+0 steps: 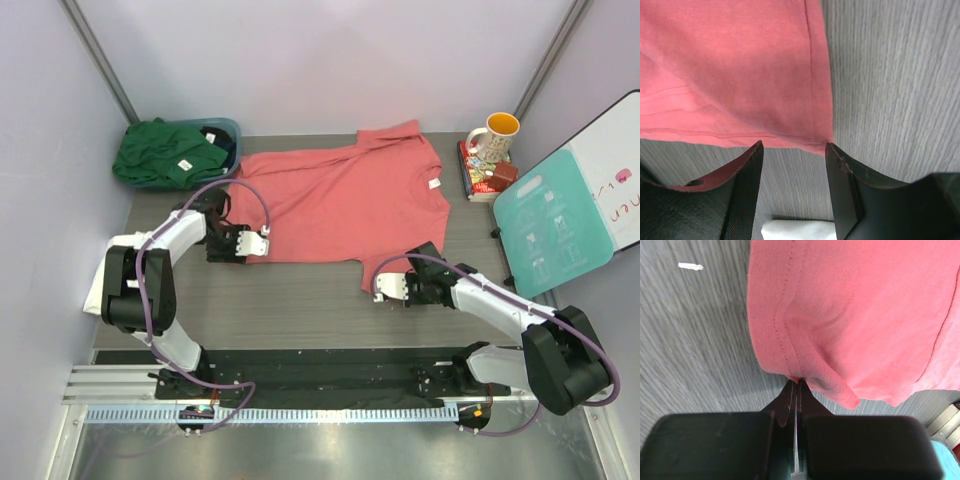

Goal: Fold and stack the t-shirts
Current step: Flatten out the tshirt

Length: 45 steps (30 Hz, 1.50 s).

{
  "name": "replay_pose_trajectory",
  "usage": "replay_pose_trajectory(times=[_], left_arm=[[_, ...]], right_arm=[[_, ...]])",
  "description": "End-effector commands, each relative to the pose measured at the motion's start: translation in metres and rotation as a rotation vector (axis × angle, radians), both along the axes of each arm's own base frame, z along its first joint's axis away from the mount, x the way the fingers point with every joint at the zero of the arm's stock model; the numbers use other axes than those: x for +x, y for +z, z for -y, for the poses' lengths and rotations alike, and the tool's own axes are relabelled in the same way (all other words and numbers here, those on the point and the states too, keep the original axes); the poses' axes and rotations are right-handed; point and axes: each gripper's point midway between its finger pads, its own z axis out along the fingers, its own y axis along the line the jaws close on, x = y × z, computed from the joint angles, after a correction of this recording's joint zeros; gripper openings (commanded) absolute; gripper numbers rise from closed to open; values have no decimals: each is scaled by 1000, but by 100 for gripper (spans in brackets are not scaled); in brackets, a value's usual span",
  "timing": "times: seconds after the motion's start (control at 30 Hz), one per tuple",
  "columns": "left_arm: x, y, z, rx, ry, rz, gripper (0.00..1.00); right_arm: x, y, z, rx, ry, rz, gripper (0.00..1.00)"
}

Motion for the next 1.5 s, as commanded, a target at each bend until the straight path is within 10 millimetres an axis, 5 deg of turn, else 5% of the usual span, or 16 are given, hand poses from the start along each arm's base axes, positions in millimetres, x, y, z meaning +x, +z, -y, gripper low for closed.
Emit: replay_pose_trajectory(times=[0.0, 0.43, 0.53, 0.8, 1.0, 1.1, 1.23, 1.47], left_arm=[[-2, 6, 4, -28, 3, -15, 54], [-4, -13, 4, -17, 26, -75, 50], [-1, -12, 5, -18, 32, -72, 43], [-1, -7, 2, -6, 39, -60, 3], [-1, 6, 1, -4, 57, -48, 0], [13, 27, 2, -25, 95, 23, 0], [44, 82, 10, -103, 183, 186, 0], [77, 148, 13, -163, 209, 389, 0]], right_arm=[[7, 1, -5, 10, -2, 17, 1], [9, 0, -7, 10, 1, 15, 1], [10, 1, -6, 7, -4, 20, 1], [8, 1, -4, 5, -3, 21, 1], [10, 3, -2, -6, -2, 38, 1], [19, 10, -2, -8, -18, 82, 1], [50, 36, -1, 25, -102, 216, 1], [131, 137, -3, 107, -189, 543, 1]])
